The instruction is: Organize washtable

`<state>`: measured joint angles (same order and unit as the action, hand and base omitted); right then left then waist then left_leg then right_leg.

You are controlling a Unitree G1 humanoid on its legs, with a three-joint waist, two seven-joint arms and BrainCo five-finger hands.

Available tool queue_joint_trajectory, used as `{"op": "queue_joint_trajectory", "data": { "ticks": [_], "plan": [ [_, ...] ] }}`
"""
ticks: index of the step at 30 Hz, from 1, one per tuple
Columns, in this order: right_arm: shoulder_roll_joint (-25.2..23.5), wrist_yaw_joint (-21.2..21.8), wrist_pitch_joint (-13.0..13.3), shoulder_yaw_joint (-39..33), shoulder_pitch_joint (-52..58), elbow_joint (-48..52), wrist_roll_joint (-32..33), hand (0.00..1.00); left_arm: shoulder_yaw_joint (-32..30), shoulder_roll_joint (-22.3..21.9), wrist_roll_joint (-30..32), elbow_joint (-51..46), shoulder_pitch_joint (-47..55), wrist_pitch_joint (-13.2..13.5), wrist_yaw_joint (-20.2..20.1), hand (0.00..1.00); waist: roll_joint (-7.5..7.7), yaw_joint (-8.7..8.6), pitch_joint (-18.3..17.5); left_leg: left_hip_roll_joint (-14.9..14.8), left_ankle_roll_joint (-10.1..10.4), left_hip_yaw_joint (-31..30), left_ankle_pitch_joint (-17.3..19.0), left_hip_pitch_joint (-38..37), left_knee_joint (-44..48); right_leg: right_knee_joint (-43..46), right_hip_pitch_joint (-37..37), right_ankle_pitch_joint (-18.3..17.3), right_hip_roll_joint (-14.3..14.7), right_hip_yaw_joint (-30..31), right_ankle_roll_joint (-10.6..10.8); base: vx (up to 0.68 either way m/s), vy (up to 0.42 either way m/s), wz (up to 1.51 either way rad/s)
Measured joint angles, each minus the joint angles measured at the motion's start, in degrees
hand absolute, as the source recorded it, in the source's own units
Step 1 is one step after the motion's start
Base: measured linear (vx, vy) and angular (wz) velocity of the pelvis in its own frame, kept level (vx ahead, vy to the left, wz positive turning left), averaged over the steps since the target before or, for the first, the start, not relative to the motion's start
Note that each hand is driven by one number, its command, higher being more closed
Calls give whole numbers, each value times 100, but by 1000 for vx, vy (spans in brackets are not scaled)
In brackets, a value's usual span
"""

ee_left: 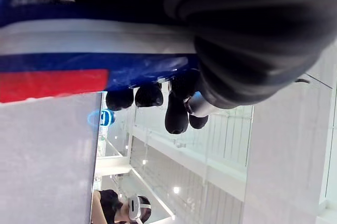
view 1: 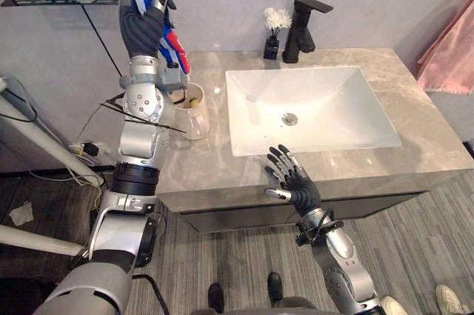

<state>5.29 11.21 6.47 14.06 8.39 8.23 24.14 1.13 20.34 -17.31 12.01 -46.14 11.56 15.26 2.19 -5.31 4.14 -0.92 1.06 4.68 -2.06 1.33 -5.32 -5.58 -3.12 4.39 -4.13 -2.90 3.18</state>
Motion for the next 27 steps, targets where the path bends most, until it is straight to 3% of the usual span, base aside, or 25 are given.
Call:
{"op": "queue_joint_trajectory", "data": {
  "ticks": [10,27],
  "plan": [
    [-24,13,10,-18,65,0,-1,0,-18,-191,195,-12,187,0,-30,100,-128,-13,78,13,-2,-21,-5,-4,-1,2,11,0,6,-25,2,-11,1,0],
    [0,20,-35,-16,253,-7,-2,0,-19,-456,223,-151,1019,-15,-265,100,-180,-13,101,91,-44,-150,-41,-42,-2,38,77,-7,-47,-193,-3,-9,2,3]
  ]
}}
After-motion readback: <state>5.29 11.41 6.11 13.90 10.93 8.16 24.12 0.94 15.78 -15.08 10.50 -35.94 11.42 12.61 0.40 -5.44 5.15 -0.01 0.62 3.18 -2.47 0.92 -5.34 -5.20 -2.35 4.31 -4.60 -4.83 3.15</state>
